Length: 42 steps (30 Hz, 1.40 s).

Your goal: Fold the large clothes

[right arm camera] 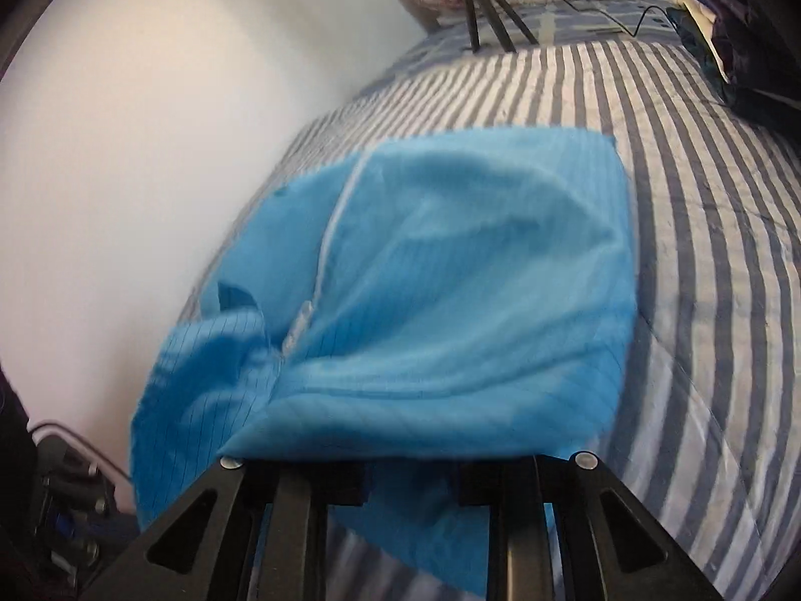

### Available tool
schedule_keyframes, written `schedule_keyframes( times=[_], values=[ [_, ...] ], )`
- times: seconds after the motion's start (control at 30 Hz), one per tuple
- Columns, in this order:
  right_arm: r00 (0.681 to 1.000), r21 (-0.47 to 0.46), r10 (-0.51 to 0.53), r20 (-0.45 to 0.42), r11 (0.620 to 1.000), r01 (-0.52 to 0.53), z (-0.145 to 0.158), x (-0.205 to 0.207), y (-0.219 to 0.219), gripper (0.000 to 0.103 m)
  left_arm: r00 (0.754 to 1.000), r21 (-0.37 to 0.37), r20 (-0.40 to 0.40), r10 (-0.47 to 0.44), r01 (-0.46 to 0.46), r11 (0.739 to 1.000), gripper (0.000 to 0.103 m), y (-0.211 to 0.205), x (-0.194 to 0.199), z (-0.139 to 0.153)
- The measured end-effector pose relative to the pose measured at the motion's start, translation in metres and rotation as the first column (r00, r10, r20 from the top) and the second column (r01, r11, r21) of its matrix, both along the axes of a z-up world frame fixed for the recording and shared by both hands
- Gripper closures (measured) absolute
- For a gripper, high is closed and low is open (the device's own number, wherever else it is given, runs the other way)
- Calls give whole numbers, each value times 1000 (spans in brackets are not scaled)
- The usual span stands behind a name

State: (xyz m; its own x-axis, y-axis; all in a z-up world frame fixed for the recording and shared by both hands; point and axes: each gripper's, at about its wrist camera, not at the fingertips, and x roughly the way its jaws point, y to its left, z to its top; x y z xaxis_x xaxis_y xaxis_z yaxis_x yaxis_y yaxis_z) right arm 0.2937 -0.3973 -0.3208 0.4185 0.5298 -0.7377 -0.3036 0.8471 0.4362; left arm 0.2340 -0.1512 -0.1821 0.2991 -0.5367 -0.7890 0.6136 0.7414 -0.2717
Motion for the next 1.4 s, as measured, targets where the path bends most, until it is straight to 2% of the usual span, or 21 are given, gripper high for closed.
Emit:
schedule_keyframes(
  times=[0.17,0.27,0.37,0.47,0.57,0.63,0.7,0.83,0.87,0.9,0.97,1.0,1.03,1.1,1.13,1.17,1.27,1.33,1.37,1.4],
  values=[
    [999,78,11,38,997,-14,34,-51,-34,80,1000,-31,30,2,-1,1000,103,10,-1,13],
    [998,85,43,53,995,-48,46,-57,-32,80,999,-35,42,-4,6,999,103,15,-4,20],
    [996,49,81,29,995,-83,38,-47,-11,80,999,-26,49,-6,8,1000,103,18,-5,22],
    [995,57,98,-6,994,-98,17,-29,9,80,999,-22,50,-16,17,1000,103,18,-7,23],
    [998,91,66,-11,994,-65,-2,-11,20,80,999,-18,30,-31,31,999,103,14,-9,11],
    [999,58,22,-32,998,-20,-15,-2,19,80,998,22,22,-54,54,998,103,8,-13,-3],
    [999,64,10,-50,998,-7,-18,-5,11,82,997,56,-6,-73,74,996,103,4,-17,-16],
    [999,37,10,-39,999,-8,-2,-32,-19,74,998,12,-7,-56,56,998,103,32,-24,-12],
    [999,63,0,-47,998,3,2,-39,-29,68,999,-11,-10,-41,41,999,99,43,-24,-8],
    [998,95,-17,-55,995,22,5,-44,-38,57,1000,-40,-14,-18,17,999,92,58,-22,-2],
    [996,201,-68,-65,976,80,14,-50,-57,53,998,-87,-16,68,-69,994,49,92,-11,8],
    [994,238,-87,-68,966,101,19,-53,-62,53,993,-110,-20,113,-115,987,48,106,-4,10],
    [991,264,-111,-72,956,126,22,-50,-67,53,986,-124,-35,162,-165,978,48,120,5,11],
    [987,286,-142,-81,945,159,26,-42,-68,50,955,-154,-97,280,-293,944,48,153,34,7],
    [983,271,-159,-87,946,177,26,-36,-66,50,931,-170,-136,339,-359,918,46,169,51,3],
    [980,246,-178,-91,949,195,25,-30,-64,50,895,-175,-177,410,-438,882,46,186,67,-3],
    [966,200,-224,-127,948,246,12,-10,-55,50,816,-224,-303,493,-564,795,46,217,104,-25],
    [961,199,-238,-141,944,263,5,2,-49,53,786,-229,-350,509,-599,768,46,223,121,-36],
    [961,196,-237,-141,945,262,2,5,-50,59,777,-222,-360,517,-610,761,47,222,127,-42],
    [964,178,-229,-134,952,251,0,0,-49,70,774,-214,-359,521,-612,762,46,220,132,-45]
  ],
)
